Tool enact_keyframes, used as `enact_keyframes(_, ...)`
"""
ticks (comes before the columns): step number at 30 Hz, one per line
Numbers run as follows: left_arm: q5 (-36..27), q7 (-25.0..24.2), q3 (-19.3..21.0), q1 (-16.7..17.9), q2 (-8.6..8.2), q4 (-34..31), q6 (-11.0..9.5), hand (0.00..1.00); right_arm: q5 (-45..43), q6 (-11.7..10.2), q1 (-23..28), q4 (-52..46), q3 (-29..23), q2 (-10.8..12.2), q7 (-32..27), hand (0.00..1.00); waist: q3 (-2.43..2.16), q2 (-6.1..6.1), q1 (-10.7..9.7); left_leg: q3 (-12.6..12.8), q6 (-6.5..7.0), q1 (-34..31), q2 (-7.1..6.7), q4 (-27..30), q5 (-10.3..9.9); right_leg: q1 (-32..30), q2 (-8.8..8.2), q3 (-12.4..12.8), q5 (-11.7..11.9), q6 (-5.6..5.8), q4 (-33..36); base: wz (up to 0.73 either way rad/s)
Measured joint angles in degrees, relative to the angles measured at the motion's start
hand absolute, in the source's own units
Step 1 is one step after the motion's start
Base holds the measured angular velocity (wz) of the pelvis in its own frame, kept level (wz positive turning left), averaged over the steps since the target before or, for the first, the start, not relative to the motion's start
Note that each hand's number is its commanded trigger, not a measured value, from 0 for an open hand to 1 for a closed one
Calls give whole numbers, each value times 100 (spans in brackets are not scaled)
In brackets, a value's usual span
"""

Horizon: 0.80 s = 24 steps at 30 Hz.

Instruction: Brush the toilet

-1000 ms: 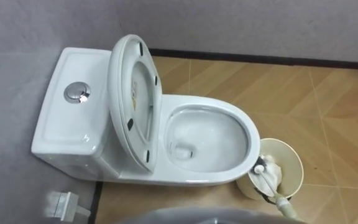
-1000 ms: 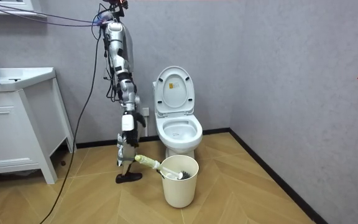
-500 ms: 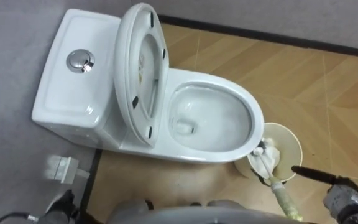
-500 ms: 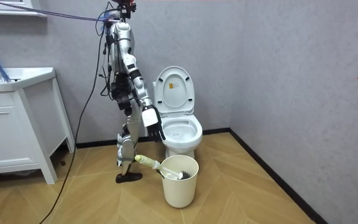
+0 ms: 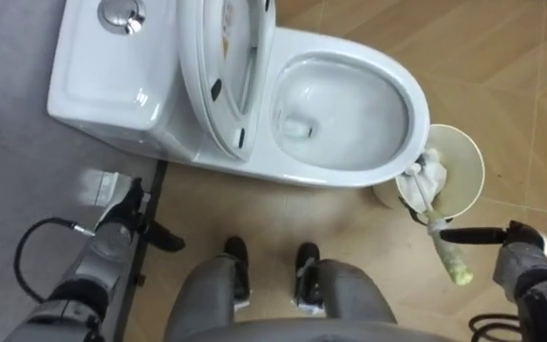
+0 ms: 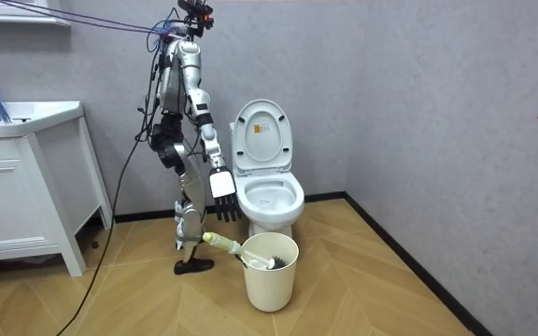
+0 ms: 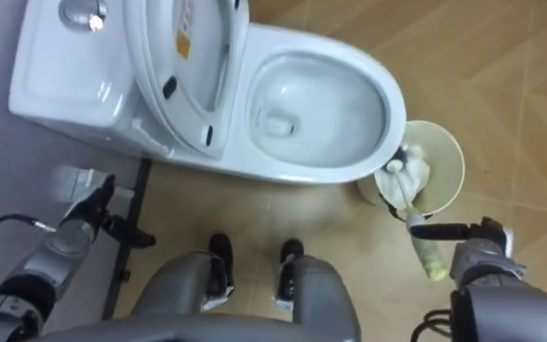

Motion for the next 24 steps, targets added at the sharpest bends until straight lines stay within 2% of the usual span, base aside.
enact_keyframes(4,-150,248,-235,-322,44,-31,-74,0,-9,4,-165,5,283,-122,-2,0,63,5,26,18,39,-490,-25,193,23,-557,-70,4,-4,4,302,0)
enact_keyframes(7,-142,330,-386,-510,33,-54,-75,0,-105,5,-205,11,503,-279,50,0,85,-11,83,36,67,-866,-50,337,37,-985,-134,-11,-18,1,562,2)
enact_keyframes(9,-151,369,-444,-610,36,-144,-87,0,-174,7,-202,16,636,-419,129,0,94,1,110,34,82,-1164,-71,466,44,-1269,-187,-53,-49,-4,691,5)
enact_keyframes(12,-235,462,-546,-700,52,-262,-88,0,-358,8,-206,10,682,-443,134,0,97,6,129,33,97,-1443,-59,598,45,-1535,-186,-50,-48,-6,785,0)
enact_keyframes(14,-377,570,-662,-755,50,-417,-104,0,-434,8,-276,5,683,-465,146,0,121,51,139,33,128,-1715,-51,765,23,-1790,-182,-27,-55,-1,943,0)
enact_keyframes(18,-653,747,-978,-965,94,-488,-110,0,-528,10,-451,-2,883,-542,146,0,134,86,142,100,176,-2129,-104,1056,-11,-2307,-290,53,-152,6,1402,2)
enact_keyframes(24,-699,833,-993,-1035,126,-792,-117,0,-710,2,-710,-10,903,-673,130,0,156,109,127,188,209,-2631,-102,1557,-119,-2877,-371,168,-351,-13,2003,0)
